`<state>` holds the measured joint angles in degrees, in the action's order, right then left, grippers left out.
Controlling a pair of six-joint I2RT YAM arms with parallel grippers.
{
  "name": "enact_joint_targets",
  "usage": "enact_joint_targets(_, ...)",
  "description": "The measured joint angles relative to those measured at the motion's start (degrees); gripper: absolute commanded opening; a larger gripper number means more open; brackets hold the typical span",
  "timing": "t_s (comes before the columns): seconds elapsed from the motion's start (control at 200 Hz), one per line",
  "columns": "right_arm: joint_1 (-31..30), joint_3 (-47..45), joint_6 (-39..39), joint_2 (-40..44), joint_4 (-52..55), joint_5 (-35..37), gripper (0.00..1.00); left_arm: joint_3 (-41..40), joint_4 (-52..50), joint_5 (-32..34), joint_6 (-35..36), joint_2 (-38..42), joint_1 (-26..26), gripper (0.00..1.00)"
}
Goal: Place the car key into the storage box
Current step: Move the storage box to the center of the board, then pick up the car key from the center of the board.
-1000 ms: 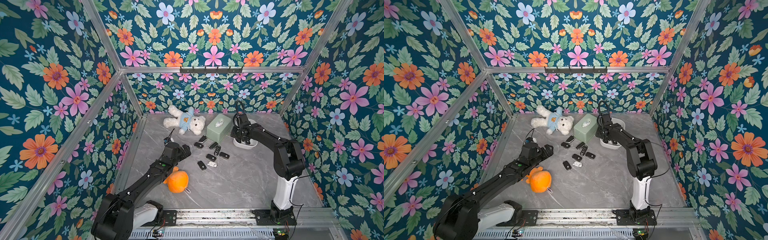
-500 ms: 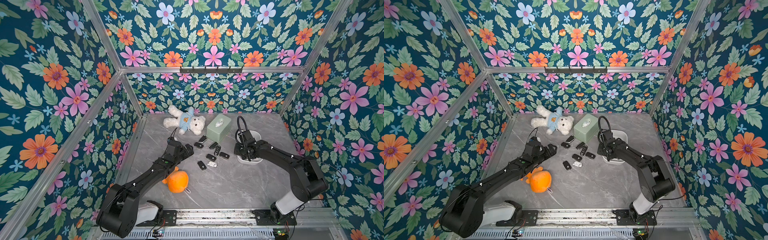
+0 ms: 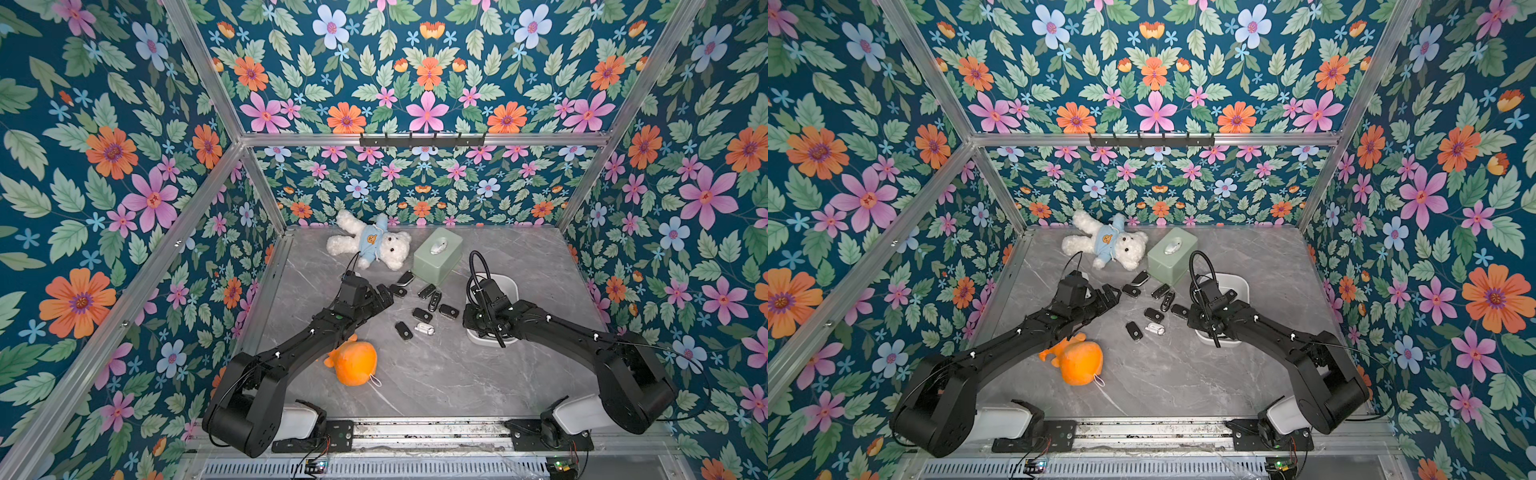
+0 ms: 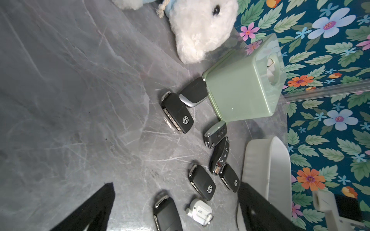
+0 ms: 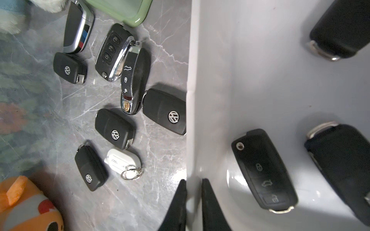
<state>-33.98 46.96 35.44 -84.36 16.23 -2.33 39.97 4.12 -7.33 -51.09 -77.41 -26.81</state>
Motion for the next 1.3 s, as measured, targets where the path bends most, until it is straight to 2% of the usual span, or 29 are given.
enact_joint_targets(0.395, -0.42, 4.5, 0.68, 2.14, 4.42, 0.96, 0.51, 6.14, -4.37, 0.02, -4.7, -4.63, -4.39, 0.99)
enact_joint_targets(0.585, -0.39, 4.98, 0.15, 4.5, 3.3, 2.73, 0.54, 9.53, -5.16, 1.05, -8.33, -7.52, -8.13, 1.0)
enact_joint_targets(0.7, -0.39, 6.75, -3.89, 4.09, 3.04, 2.69, 0.56, 10.25, -4.96, 1.6, -10.88, -8.7, -8.74, 1.0)
enact_joint_targets(0.87, -0.39, 12.46, -13.81, -0.13, 3.82, 2.34, 0.58, 8.85, -3.8, 2.78, -15.08, -8.9, -8.79, 1.0)
enact_joint_targets(1.095, -0.39, 22.01, -26.36, -9.29, 8.09, 1.03, 0.59, 5.09, -3.43, 4.59, -18.1, -5.86, -8.74, 1.0)
enact_joint_targets(1.3, -0.39, 29.05, -34.27, -18.45, 14.32, 0.79, 0.59, 1.66, -3.52, 6.08, -19.23, -2.43, -7.67, 0.99)
